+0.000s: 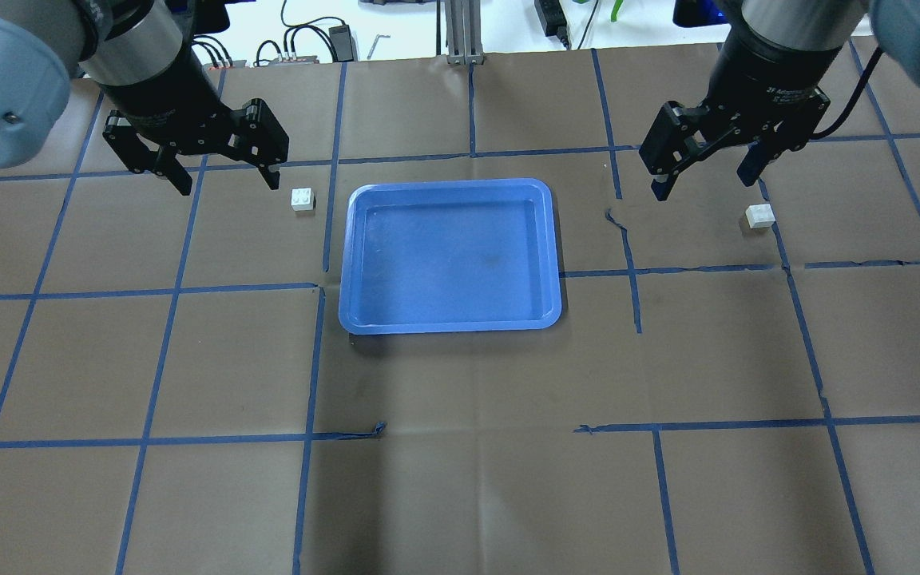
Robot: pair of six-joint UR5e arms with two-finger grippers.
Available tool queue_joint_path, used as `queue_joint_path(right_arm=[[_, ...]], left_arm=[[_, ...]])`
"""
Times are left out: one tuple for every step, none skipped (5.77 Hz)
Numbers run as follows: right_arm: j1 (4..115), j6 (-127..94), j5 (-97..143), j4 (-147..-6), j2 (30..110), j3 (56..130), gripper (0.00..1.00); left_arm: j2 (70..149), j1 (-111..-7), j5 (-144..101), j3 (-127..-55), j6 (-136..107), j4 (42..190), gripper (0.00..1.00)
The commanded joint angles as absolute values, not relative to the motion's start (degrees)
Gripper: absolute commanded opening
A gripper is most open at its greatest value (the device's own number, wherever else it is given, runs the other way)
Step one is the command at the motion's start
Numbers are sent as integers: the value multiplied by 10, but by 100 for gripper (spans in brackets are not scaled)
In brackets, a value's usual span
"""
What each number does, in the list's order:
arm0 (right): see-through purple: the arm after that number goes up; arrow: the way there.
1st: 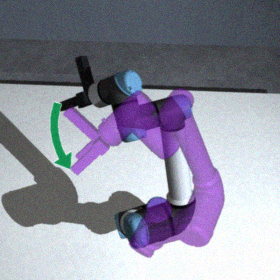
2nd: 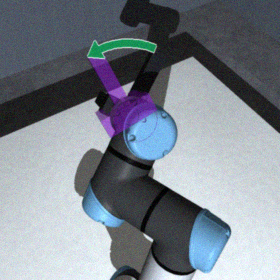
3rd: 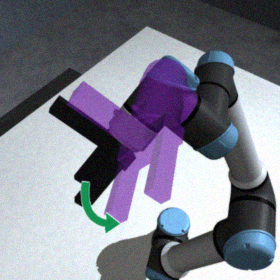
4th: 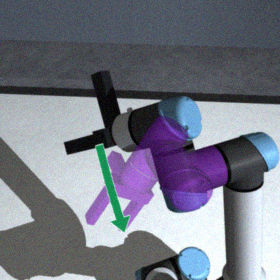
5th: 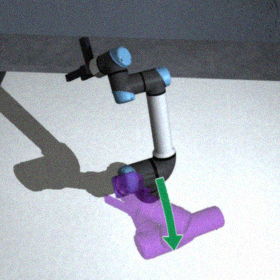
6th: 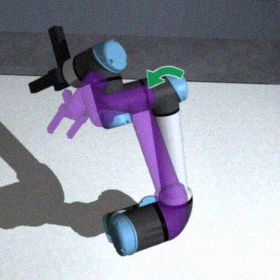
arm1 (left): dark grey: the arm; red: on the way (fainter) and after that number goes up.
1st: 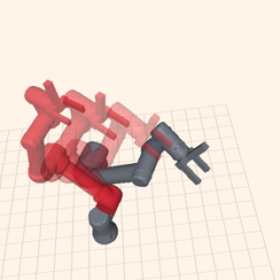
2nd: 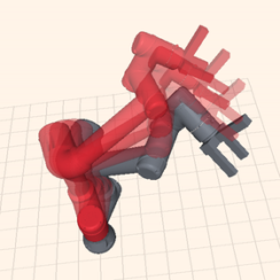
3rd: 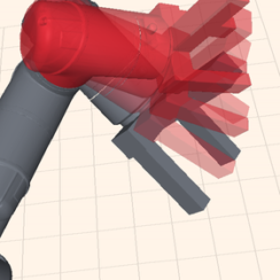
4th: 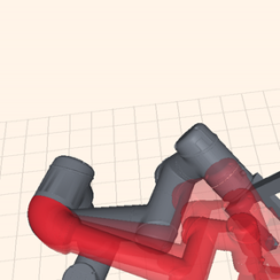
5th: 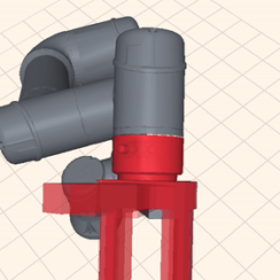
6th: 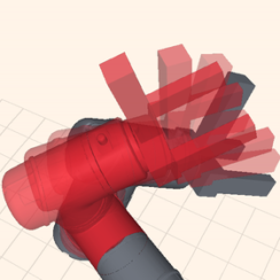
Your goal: Assemble white blocks and place on blue tray
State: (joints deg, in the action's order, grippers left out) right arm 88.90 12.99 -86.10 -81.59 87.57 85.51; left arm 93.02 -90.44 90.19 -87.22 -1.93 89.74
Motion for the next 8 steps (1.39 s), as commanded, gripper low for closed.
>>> queue_joint_path(right_arm=[[889, 131, -864, -815, 876, 857, 100], [886, 137, -864, -816, 875, 859, 100], [882, 205, -864, -821, 870, 860, 100], [867, 302, -860, -830, 867, 860, 100], [832, 420, -857, -834, 861, 860, 100], [787, 568, -857, -835, 851, 860, 100], [749, 742, -854, -842, 832, 860, 100], [711, 896, -853, -884, 802, 860, 100]], left_arm=[[930, -904, 902, -873, -19, 897, 99], [931, -902, 902, -868, -18, 897, 99], [935, -899, 902, -868, -15, 896, 99], [940, -876, 900, -874, 6, 896, 99], [969, -869, 901, -874, 5, 890, 99], [1031, -869, 898, -866, 1, 833, 99], [1082, -869, 896, -866, 5, 759, 99], [1128, -869, 899, -866, 6, 697, 99]])
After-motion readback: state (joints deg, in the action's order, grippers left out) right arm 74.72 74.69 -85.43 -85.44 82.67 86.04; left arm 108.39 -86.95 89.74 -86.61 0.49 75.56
